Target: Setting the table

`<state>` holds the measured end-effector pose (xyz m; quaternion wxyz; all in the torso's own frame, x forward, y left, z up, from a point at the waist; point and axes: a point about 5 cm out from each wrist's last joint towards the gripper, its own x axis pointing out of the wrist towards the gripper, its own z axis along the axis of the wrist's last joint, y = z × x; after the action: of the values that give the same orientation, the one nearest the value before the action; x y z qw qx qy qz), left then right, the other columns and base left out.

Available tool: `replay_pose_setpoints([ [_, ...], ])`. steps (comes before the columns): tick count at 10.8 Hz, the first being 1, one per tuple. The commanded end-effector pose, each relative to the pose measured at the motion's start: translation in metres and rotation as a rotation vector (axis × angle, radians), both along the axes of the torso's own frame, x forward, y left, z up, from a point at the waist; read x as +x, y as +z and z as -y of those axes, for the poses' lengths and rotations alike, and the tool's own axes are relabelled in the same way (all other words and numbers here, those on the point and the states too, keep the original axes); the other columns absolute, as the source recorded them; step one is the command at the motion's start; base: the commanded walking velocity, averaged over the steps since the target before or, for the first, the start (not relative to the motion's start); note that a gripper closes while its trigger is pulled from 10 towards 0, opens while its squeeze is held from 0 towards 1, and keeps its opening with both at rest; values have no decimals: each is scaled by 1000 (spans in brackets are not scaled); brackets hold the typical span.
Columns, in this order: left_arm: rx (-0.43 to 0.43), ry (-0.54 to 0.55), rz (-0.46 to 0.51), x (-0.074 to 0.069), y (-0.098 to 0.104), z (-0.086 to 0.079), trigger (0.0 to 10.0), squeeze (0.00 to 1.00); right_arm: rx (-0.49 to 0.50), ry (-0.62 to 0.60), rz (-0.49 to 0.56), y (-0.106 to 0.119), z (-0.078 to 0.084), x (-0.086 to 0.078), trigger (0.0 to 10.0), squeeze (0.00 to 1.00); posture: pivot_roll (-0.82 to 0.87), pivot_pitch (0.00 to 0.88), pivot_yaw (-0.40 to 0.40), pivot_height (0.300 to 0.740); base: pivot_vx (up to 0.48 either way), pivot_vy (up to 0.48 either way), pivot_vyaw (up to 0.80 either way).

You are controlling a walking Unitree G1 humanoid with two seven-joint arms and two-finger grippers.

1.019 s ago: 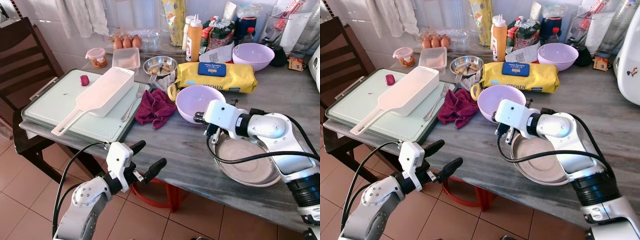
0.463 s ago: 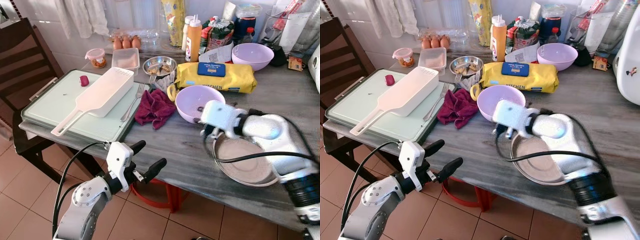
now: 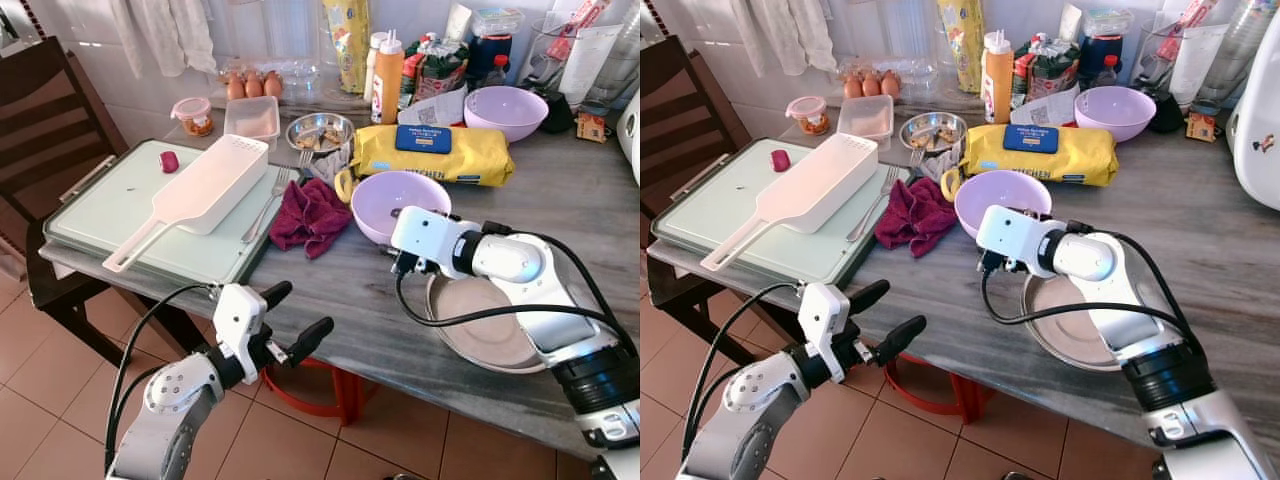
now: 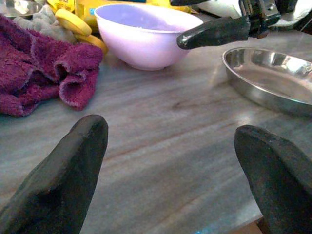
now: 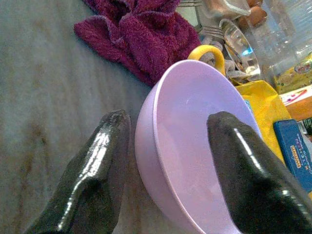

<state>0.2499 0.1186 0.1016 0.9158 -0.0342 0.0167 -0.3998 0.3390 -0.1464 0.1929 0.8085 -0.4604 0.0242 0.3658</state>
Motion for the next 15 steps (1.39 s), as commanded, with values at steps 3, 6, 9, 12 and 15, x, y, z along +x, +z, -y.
replay_pose_setpoints([
  [3,26,-11,-1,-2,-3,-3,10000,0,-39,-10,-2,-6,4,3,10000,1000,-78,85,103,740,0,0,0],
  [6,28,-16,-7,-4,-5,-4,10000,0,-66,-37,-22,-16,11,6,10000,0,-79,94,108,740,0,0,0],
  [9,31,-16,-8,-4,-5,-3,10000,0,-82,-51,-41,-23,19,8,0,0,-77,95,107,740,0,0,0],
  [12,30,-12,-6,-4,-4,-2,10000,0,-97,-57,-33,-21,24,13,0,0,-75,95,102,740,0,0,0],
  [15,29,-12,-6,-4,-3,-2,10000,0,-104,-58,-11,-19,27,17,0,0,-77,97,102,740,0,0,0],
])
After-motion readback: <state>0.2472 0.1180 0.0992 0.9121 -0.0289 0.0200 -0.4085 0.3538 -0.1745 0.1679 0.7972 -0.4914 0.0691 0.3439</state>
